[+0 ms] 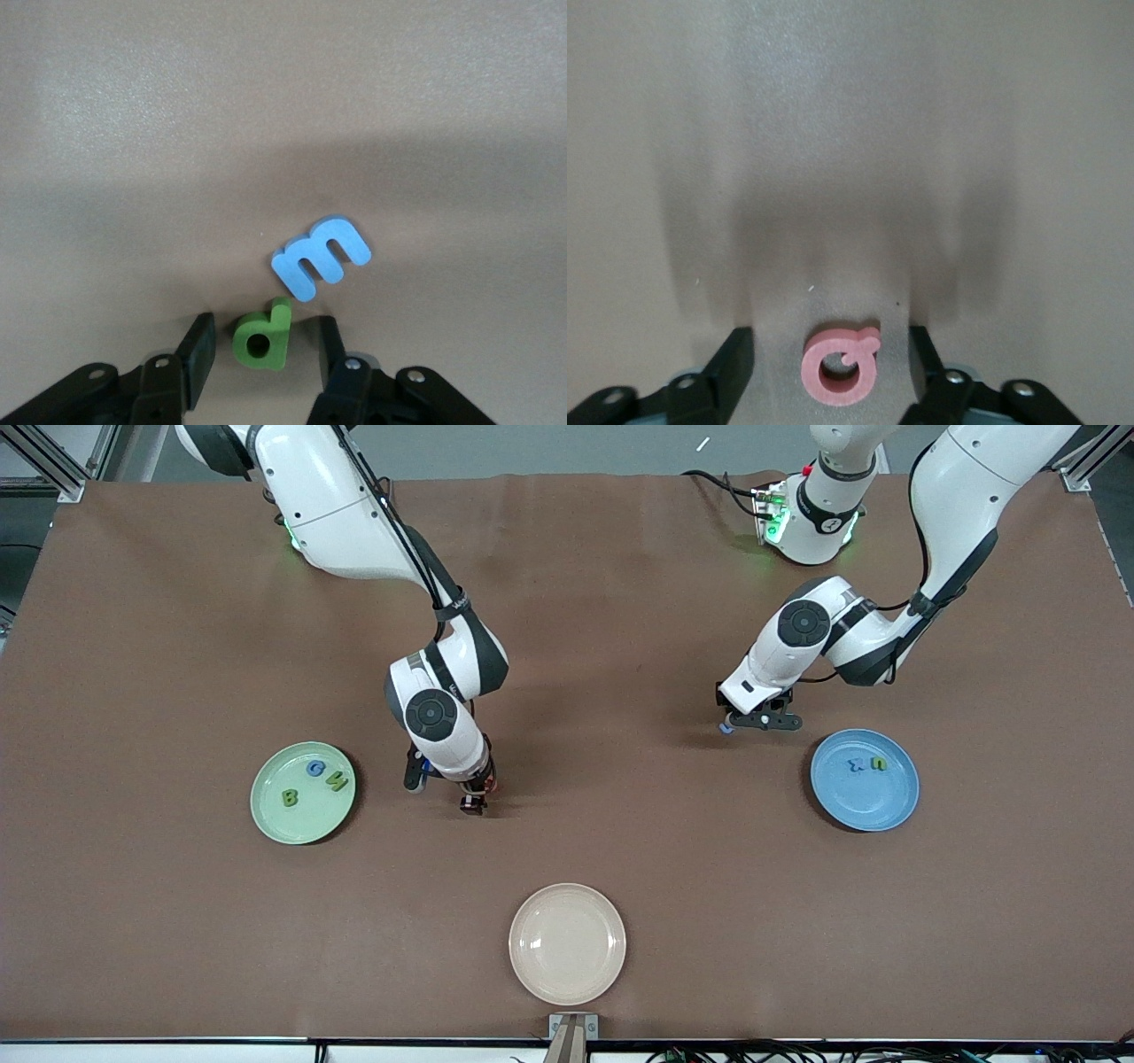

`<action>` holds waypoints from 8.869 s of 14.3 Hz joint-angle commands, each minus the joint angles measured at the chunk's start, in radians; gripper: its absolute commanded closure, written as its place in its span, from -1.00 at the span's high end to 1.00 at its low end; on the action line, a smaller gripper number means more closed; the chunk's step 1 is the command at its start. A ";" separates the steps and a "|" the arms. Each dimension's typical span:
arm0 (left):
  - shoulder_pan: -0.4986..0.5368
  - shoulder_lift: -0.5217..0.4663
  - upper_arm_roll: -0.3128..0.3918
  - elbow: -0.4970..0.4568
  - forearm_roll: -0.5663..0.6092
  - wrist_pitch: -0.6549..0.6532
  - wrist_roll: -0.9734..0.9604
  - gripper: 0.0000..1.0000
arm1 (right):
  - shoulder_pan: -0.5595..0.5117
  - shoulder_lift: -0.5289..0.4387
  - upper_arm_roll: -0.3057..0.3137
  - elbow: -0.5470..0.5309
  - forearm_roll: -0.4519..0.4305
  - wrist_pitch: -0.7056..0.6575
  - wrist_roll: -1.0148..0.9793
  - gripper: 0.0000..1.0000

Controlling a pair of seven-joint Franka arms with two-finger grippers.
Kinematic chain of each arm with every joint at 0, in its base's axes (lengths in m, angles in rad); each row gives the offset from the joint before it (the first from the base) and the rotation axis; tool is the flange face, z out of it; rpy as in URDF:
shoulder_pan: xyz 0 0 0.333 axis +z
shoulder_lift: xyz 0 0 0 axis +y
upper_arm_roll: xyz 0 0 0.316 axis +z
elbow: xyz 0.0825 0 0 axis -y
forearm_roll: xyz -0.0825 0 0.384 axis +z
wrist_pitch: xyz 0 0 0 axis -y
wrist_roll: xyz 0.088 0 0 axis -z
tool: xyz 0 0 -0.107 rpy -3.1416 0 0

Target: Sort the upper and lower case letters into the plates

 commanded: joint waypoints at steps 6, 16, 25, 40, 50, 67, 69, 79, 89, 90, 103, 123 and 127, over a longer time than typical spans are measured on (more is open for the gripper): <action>0.006 -0.012 -0.003 0.002 0.028 -0.011 -0.026 -0.39 | 0.019 0.015 -0.009 0.008 -0.020 0.010 0.026 -0.26; 0.006 -0.086 -0.026 0.022 0.029 -0.061 -0.015 -0.64 | -0.121 -0.034 -0.012 0.021 -0.035 -0.082 -0.254 -0.99; 0.013 -0.081 -0.146 0.338 -0.160 -0.491 0.195 -0.69 | -0.369 -0.193 -0.012 -0.043 -0.034 -0.280 -0.784 -0.99; 0.329 0.193 -0.078 0.557 0.012 -0.440 0.930 -0.68 | -0.481 -0.235 -0.013 -0.220 -0.044 -0.110 -0.985 -0.99; 0.249 0.334 0.032 0.636 0.158 -0.346 0.919 -0.69 | -0.488 -0.178 -0.012 -0.220 -0.043 -0.024 -0.993 -0.98; 0.258 0.256 -0.030 0.672 -0.006 -0.495 0.838 0.99 | -0.488 -0.199 -0.004 -0.145 -0.032 -0.188 -0.979 1.00; 0.261 0.215 -0.108 0.706 -0.036 -0.633 0.754 0.99 | -0.489 -0.212 -0.004 -0.072 -0.032 -0.326 -0.993 1.00; 0.275 0.109 -0.319 0.555 -0.239 -0.658 0.042 1.00 | -0.581 -0.227 -0.010 0.178 -0.041 -0.678 -1.541 1.00; 0.172 0.225 -0.298 0.324 0.179 -0.398 -0.452 1.00 | -0.673 -0.226 -0.010 0.407 -0.204 -1.001 -2.143 1.00; 0.172 0.247 -0.298 0.324 0.201 -0.395 -0.467 0.99 | -0.675 -0.227 -0.012 0.412 -0.206 -1.013 -2.156 1.00; 0.120 0.300 -0.176 0.274 0.207 -0.255 -0.532 0.98 | -0.685 -0.235 -0.009 0.581 -0.232 -1.064 -2.289 1.00; 0.115 0.300 -0.176 0.223 0.207 -0.252 -0.552 0.89 | -0.739 -0.284 -0.009 0.561 -0.120 -1.064 -2.286 1.00; 0.115 0.304 -0.176 0.223 0.207 -0.252 -0.552 0.71 | -0.678 -0.382 -0.025 0.458 -0.153 -1.018 -2.276 1.00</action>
